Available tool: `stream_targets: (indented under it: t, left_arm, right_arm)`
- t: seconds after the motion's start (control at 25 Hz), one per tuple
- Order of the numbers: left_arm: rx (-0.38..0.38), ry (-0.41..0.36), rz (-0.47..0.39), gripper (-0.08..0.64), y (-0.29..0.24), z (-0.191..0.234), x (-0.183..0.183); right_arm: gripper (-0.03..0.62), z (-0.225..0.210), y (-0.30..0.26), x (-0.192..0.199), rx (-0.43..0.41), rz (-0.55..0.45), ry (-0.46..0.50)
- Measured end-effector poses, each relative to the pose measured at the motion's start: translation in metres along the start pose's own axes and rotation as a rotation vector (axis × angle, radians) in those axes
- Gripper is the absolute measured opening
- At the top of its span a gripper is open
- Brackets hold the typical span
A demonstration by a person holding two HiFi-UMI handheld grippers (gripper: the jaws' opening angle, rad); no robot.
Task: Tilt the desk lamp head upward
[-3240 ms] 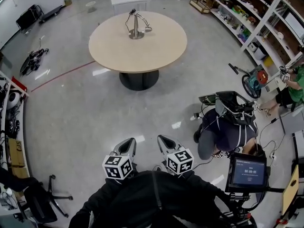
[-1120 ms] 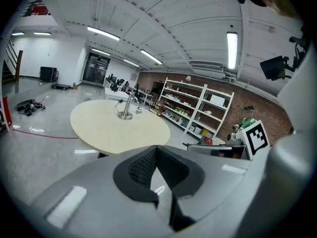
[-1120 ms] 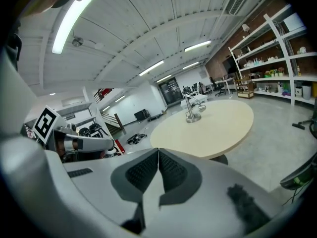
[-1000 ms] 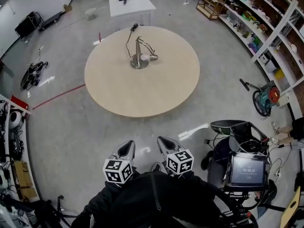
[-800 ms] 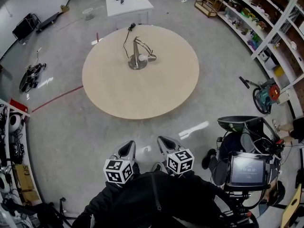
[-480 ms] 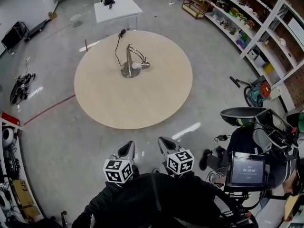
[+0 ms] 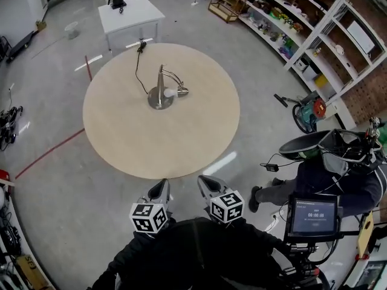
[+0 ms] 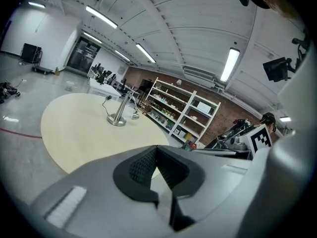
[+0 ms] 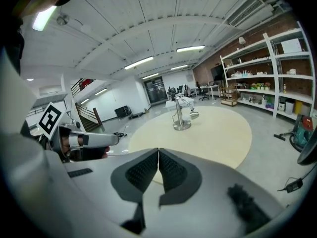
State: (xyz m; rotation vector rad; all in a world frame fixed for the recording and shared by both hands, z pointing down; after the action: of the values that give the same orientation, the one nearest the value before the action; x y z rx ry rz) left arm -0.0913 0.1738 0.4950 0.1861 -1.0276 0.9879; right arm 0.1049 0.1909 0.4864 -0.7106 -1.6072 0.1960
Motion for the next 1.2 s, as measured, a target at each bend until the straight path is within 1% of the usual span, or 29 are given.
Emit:
stream_targets:
  t: [0.12,0.28,0.44,0.64,0.76,0.88,1.0,1.08,1.2]
  left_arm:
    - [0.022,0.018,0.010,0.006,0.001,0.018,-0.010]
    - [0.040,0.016,0.023,0.006,-0.005,0.037,-0.021]
    - [0.052,0.022,0.039,0.006,-0.010,0.040,-0.020]
    - [0.048,0.024,0.062,0.006,-0.005,0.038,-0.015]
    - [0.018,0.018,0.066,0.006,-0.010,0.041,-0.016]
    - [-0.042,0.006,0.055,0.006,-0.032,0.051,-0.032]
    - [-0.108,-0.009,0.028,0.006,-0.051,0.055,-0.055]
    - [-0.139,-0.024,0.013,0.006,-0.068,0.053,-0.069]
    - [-0.161,-0.067,0.007,0.006,-0.099,0.043,-0.089]
  right_arm:
    - [0.006,0.014,-0.012,-0.007,0.008,0.021,0.008]
    - [0.006,0.020,-0.029,-0.015,0.027,0.036,0.008]
    - [0.006,0.018,-0.031,-0.014,0.035,0.046,-0.002]
    - [0.006,0.019,-0.028,-0.008,0.031,0.050,-0.034]
    - [0.006,0.008,-0.037,-0.008,0.013,0.047,-0.054]
    - [0.006,-0.015,-0.066,-0.021,-0.043,0.043,-0.063]
    - [0.006,-0.035,-0.091,-0.045,-0.107,0.027,-0.050]
    - [0.006,-0.052,-0.105,-0.063,-0.140,0.008,-0.037]
    - [0.006,-0.085,-0.119,-0.088,-0.155,-0.027,-0.039]
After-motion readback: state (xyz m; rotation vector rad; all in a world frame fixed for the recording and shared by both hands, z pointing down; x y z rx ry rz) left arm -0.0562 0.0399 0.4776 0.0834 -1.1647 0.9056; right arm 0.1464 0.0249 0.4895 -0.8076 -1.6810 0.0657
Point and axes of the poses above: the fingertips, and each gripper's own axes: y backward along the fingers, z to its left, x out of its underside, the point moved 7 cm from there along y, backward along the fingers, and after that the axes turned 9 degrees about x, right-handed, at the moved point
